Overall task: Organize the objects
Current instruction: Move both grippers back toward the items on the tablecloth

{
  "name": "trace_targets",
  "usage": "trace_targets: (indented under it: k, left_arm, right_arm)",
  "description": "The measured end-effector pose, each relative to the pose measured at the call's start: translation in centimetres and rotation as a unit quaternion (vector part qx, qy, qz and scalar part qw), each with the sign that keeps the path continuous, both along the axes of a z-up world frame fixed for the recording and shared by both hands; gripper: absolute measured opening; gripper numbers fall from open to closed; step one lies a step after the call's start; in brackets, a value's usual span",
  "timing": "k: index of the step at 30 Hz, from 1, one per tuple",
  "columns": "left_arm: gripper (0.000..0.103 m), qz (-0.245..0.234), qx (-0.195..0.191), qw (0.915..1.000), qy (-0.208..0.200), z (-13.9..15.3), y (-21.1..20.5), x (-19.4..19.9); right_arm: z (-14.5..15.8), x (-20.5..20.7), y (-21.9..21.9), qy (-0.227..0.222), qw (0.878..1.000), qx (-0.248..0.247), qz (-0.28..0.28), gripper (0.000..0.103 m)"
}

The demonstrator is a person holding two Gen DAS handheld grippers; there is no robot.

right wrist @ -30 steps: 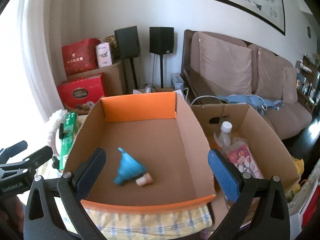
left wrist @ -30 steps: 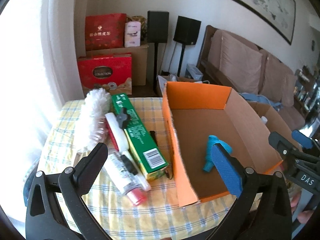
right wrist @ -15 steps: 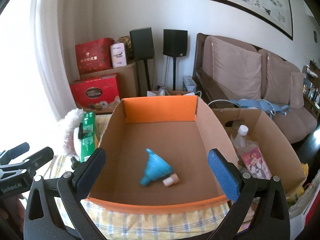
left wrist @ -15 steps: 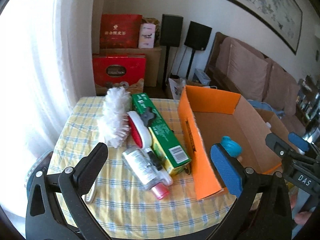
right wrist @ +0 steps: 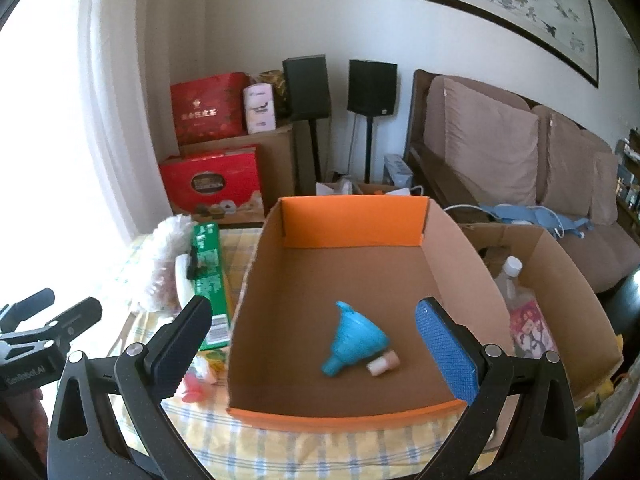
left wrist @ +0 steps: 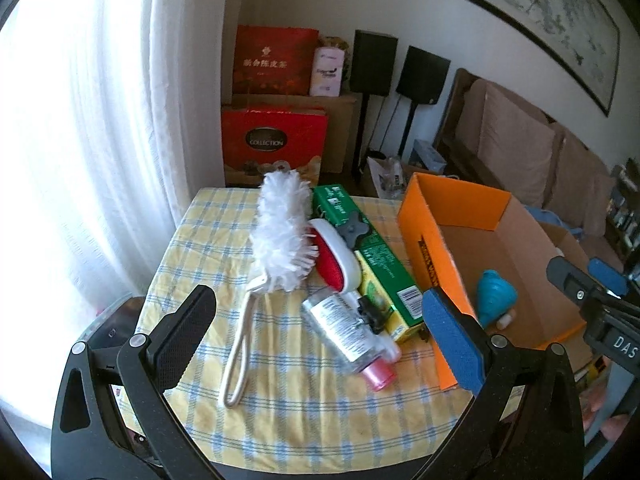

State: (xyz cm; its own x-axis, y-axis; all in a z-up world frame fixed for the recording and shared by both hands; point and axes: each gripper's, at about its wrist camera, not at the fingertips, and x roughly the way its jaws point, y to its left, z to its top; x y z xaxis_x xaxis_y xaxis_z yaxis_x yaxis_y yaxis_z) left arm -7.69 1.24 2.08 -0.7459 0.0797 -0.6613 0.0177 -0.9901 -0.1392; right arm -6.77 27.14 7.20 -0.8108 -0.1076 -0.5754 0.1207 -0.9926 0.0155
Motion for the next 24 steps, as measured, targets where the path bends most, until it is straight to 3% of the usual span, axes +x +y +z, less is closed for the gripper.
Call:
trace_targets:
  k: [24]
  left_arm:
    - [0.103,0.049,0.015,0.9985,-0.02,-1.4,-8.0,-0.7]
  right_arm:
    - [-0.9,-1.1,-8.1,0.005,0.997,0.018,0.073,0.103]
